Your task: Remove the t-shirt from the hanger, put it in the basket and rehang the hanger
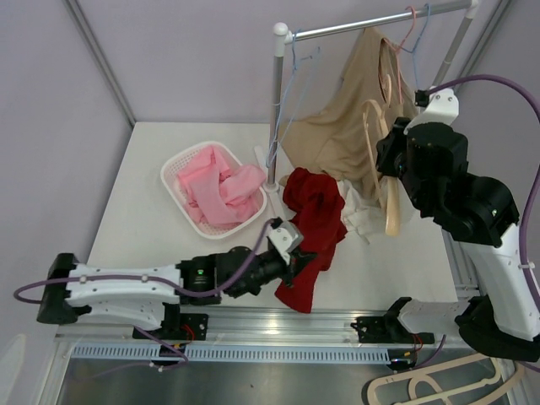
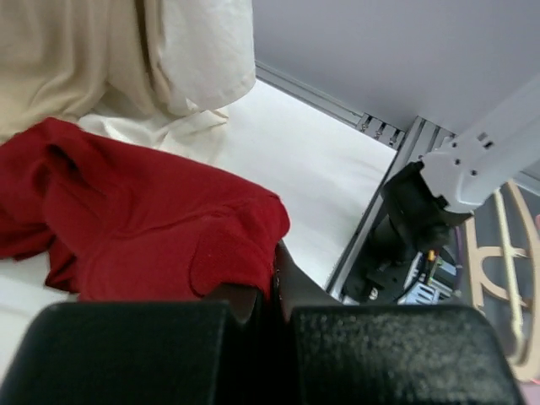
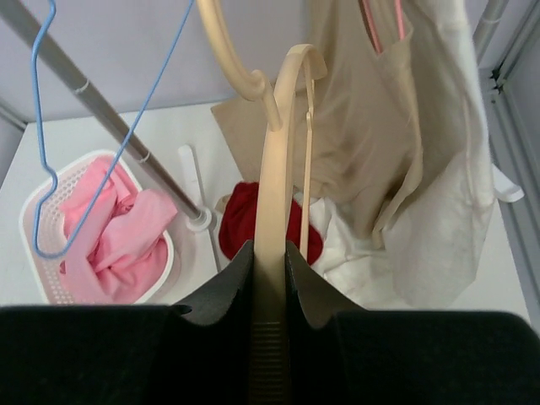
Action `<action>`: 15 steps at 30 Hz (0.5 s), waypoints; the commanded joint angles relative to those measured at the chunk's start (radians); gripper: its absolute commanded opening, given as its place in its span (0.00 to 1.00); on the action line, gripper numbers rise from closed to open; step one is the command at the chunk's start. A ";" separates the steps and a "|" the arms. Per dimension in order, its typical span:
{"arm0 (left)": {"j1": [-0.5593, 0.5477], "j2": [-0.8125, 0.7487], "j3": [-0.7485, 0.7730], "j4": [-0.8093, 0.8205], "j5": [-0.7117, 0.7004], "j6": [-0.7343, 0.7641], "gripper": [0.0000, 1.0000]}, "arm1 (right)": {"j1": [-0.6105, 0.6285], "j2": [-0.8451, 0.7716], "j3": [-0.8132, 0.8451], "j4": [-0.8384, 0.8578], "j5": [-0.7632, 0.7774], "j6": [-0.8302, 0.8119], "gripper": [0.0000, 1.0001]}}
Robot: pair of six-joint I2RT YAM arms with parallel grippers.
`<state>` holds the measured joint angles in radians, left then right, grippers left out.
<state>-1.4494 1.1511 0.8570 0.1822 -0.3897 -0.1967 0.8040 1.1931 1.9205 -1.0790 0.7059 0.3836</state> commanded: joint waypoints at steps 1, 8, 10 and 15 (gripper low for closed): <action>-0.005 -0.183 0.048 -0.149 -0.049 -0.080 0.01 | -0.104 0.040 0.090 0.106 -0.117 -0.132 0.00; 0.217 -0.317 0.327 -0.495 -0.080 0.039 0.01 | -0.256 0.177 0.216 0.134 -0.259 -0.206 0.00; 0.326 -0.333 0.382 -0.524 -0.017 0.069 0.01 | -0.296 0.239 0.279 0.105 -0.335 -0.215 0.00; 0.408 -0.288 0.585 -0.572 -0.041 0.190 0.01 | -0.331 0.289 0.350 0.159 -0.371 -0.261 0.00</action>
<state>-1.0767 0.8364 1.3334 -0.3462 -0.4549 -0.1009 0.4850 1.4757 2.1963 -0.9886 0.4065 0.1856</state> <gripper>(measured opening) 0.012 0.193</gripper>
